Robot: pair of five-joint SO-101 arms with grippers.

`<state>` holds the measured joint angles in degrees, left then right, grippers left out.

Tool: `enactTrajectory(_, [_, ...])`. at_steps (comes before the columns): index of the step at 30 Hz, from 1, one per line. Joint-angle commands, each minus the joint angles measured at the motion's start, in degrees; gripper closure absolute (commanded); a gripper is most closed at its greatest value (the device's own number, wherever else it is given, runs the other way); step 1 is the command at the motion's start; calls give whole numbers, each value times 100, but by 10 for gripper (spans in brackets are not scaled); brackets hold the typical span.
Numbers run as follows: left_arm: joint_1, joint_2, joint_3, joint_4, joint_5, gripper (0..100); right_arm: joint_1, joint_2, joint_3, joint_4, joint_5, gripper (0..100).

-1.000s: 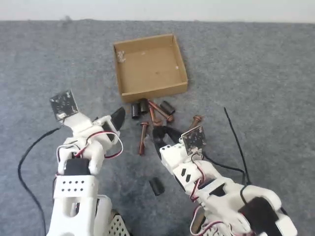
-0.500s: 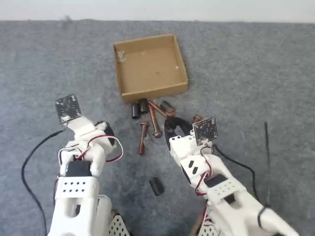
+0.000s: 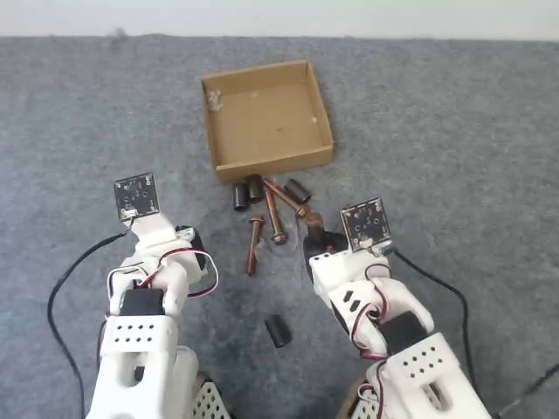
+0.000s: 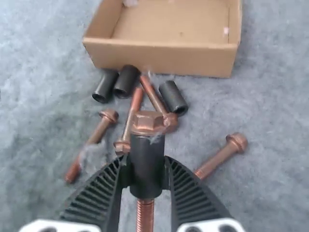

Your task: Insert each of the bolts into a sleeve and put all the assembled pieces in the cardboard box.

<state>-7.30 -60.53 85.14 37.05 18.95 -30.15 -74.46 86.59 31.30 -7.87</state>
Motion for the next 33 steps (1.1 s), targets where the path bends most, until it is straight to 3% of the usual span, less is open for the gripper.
enactTrajectory(1, [0, -88, -22, -97, -44, 989, 171, -277, -765, 66, 615, 989])
enactTrajectory(5, [0, -88, 13, -114, -53, 989, 391, 92, -1336, 66, 1134, 989])
enactTrajectory(24, [-9, -88, 13, -123, -79, 989, 488, 6791, -6347, -576, 1116, 989])
enactTrajectory(33, [-9, -62, 31, -360, -79, 989, 629, 8391, -8281, -576, 1116, 988])
